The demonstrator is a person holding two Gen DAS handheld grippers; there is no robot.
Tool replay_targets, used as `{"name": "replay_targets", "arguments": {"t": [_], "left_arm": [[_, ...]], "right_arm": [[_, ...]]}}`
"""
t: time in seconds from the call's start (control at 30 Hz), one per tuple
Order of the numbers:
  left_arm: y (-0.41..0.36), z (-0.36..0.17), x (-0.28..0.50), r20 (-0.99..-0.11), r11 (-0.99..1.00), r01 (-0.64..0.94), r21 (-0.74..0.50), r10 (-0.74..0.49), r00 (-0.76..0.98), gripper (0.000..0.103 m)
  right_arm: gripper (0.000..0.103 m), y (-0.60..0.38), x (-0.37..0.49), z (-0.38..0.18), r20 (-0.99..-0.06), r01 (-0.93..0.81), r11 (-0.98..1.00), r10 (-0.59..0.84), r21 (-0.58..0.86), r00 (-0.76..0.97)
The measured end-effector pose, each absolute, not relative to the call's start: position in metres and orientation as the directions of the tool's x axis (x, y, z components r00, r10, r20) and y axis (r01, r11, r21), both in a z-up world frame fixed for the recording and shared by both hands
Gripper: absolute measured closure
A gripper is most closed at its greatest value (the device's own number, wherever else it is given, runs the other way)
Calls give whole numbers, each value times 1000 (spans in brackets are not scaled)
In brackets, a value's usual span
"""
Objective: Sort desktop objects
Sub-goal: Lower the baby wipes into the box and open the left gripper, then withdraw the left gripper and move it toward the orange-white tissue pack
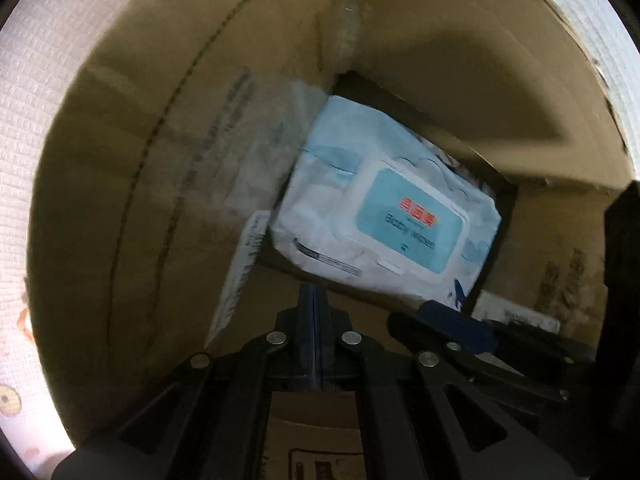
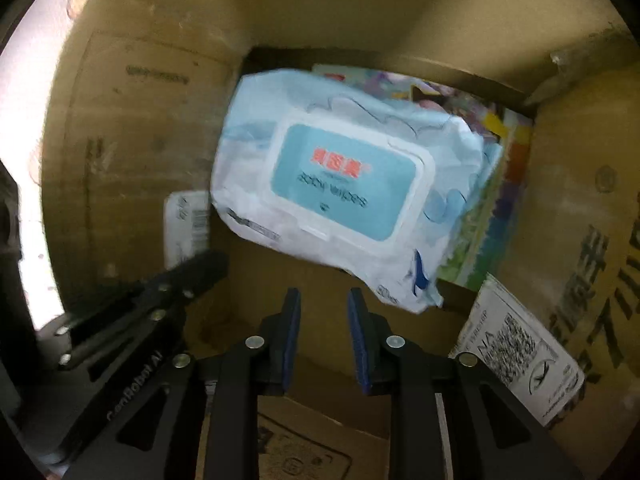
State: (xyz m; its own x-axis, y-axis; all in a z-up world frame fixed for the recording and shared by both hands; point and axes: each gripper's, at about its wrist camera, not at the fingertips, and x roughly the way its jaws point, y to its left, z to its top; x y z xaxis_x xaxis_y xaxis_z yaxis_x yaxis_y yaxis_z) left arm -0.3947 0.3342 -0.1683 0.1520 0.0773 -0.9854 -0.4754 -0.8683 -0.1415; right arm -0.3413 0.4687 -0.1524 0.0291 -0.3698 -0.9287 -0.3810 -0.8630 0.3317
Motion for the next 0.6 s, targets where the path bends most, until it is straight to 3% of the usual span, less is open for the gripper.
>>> {"name": "replay_targets", "arguments": {"t": [0.2,0.33,0.5,0.6], "left_arm": [[325,-157,-399,-986,-917,-370,-151,112,125,102],[320,-117,-396,-984,-895,-413,-172,177,26,100],[312,-84,-400,-977,-890,-433,-144,199,-82,78],[313,-82,-396,-980,-888,-447,-109,172,-103,70]], "right_arm": [[81,480,-338,-155,-916,-431,-832,-401,350,30],[81,472,-331,-154,-894,-418,-818,-447,395,29],[81,465,-342,-162,-907,-412,-833,-419,370,32],[81,469,-349,-175,-918,-424,-843,-391,330,62]]}}
